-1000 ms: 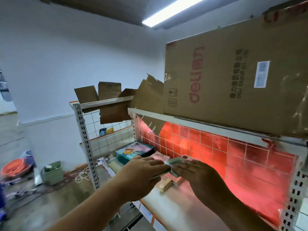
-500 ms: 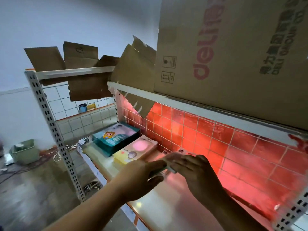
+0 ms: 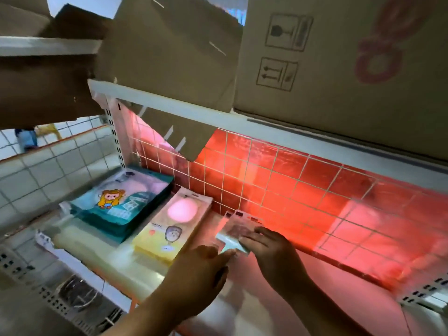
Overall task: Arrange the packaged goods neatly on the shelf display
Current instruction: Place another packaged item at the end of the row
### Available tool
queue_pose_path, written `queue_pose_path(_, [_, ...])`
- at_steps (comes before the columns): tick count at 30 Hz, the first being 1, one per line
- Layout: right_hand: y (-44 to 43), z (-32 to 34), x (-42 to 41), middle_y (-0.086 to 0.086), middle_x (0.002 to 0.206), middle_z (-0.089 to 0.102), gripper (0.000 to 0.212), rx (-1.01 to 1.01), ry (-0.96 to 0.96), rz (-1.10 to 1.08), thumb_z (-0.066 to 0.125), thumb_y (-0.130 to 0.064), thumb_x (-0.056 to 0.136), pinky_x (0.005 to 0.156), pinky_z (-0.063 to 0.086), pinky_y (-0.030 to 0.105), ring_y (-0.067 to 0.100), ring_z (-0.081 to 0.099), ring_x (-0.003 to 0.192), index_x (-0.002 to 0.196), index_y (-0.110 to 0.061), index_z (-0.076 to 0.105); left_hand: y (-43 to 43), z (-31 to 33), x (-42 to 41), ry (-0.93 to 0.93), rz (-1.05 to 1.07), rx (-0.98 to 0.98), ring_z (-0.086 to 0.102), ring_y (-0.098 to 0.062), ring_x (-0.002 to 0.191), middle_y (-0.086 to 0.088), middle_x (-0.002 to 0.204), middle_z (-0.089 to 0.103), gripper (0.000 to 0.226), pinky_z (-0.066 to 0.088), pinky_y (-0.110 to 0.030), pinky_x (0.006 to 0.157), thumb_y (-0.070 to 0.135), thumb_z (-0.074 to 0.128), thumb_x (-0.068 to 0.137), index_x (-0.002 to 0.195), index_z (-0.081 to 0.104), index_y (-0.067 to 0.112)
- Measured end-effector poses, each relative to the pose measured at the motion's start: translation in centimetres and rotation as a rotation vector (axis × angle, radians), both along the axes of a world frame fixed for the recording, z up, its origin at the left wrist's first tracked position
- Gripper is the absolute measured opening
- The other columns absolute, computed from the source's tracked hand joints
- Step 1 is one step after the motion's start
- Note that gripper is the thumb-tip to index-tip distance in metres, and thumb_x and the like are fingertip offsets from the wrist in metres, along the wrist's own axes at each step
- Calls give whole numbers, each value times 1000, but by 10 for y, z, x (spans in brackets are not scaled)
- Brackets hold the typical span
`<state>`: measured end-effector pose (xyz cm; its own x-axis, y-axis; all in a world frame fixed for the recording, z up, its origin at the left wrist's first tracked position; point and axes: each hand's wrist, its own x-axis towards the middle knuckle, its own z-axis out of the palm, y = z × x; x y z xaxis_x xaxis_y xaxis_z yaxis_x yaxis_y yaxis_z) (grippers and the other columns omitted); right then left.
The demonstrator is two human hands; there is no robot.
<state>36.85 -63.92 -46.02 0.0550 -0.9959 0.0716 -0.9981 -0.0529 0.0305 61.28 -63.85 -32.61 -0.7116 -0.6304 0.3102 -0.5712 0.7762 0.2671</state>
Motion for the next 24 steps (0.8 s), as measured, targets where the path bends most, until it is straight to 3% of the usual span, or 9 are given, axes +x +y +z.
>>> queue_pose_path(1, [0, 8, -10, -33, 120, 56, 39, -144, -28, 46, 59, -33, 92, 89, 36, 20, -13, 48, 113, 123, -56, 57, -6, -8, 1, -6, -13, -15, 60, -12, 77, 8, 94, 68, 49, 51, -27, 62, 43, 41, 94, 142, 50, 38])
queue_pose_path(3, [7, 49, 9, -14, 127, 66, 35, -338, -199, 102, 61, -12, 91, 102, 44, 30, 11, 59, 115, 120, -28, 72, -21, -23, 2, -16, -62, 9, 63, -12, 85, 4, 113, 68, 51, 56, -30, 70, 44, 37, 97, 147, 42, 37])
queue_pose_path(5, [21, 112, 26, -5, 122, 70, 29, -440, -331, 173, 57, -12, 93, 107, 43, 26, 14, 60, 113, 115, -18, 75, -31, -34, 2, -16, -89, 26, 64, -11, 85, 2, 118, 67, 51, 56, -28, 71, 46, 34, 99, 149, 41, 35])
queue_pose_path(6, [19, 112, 31, -4, 121, 70, 28, -535, -280, 165, 59, -13, 93, 106, 45, 27, 15, 60, 113, 114, -19, 76, -34, -38, 3, -10, -87, 7, 63, -10, 81, 3, 110, 70, 52, 54, -24, 67, 47, 32, 99, 147, 44, 34])
queue_pose_path(10, [4, 79, 34, -5, 119, 71, 28, -270, -296, 12, 69, -19, 87, 97, 50, 33, 21, 64, 108, 113, -26, 76, -41, -48, 4, -117, -101, -42, 58, -10, 60, 7, 77, 67, 49, 44, -23, 48, 46, 42, 91, 132, 64, 31])
queue_pose_path(13, [2, 84, 32, -8, 117, 72, 28, -274, -196, 3, 69, -23, 86, 96, 49, 31, 20, 64, 108, 112, -28, 76, -47, -58, 4, -97, -118, -120, 58, -12, 57, 6, 77, 69, 49, 44, -24, 45, 46, 47, 89, 130, 66, 27])
queue_pose_path(19, [4, 90, 40, -9, 109, 74, 37, -313, -157, 0, 47, -28, 85, 83, 56, 27, 18, 69, 97, 104, -27, 79, -45, -68, 0, -133, -132, -143, 63, -19, 68, 4, 83, 70, 56, 50, -27, 47, 53, 53, 83, 129, 67, 25])
queue_pose_path(21, [7, 88, 39, -7, 114, 74, 33, -277, -134, -27, 59, -23, 82, 85, 58, 32, 22, 70, 100, 109, -27, 78, -44, -67, -1, -115, -127, -158, 64, -19, 66, 3, 79, 70, 53, 50, -29, 46, 53, 53, 83, 126, 69, 26])
queue_pose_path(24, [10, 84, 36, -7, 118, 72, 45, -225, -102, -20, 77, -16, 69, 83, 60, 35, 23, 70, 104, 113, -26, 76, -43, -67, -3, -99, -100, -149, 64, -18, 63, 2, 77, 71, 47, 50, -30, 45, 51, 55, 86, 125, 70, 29])
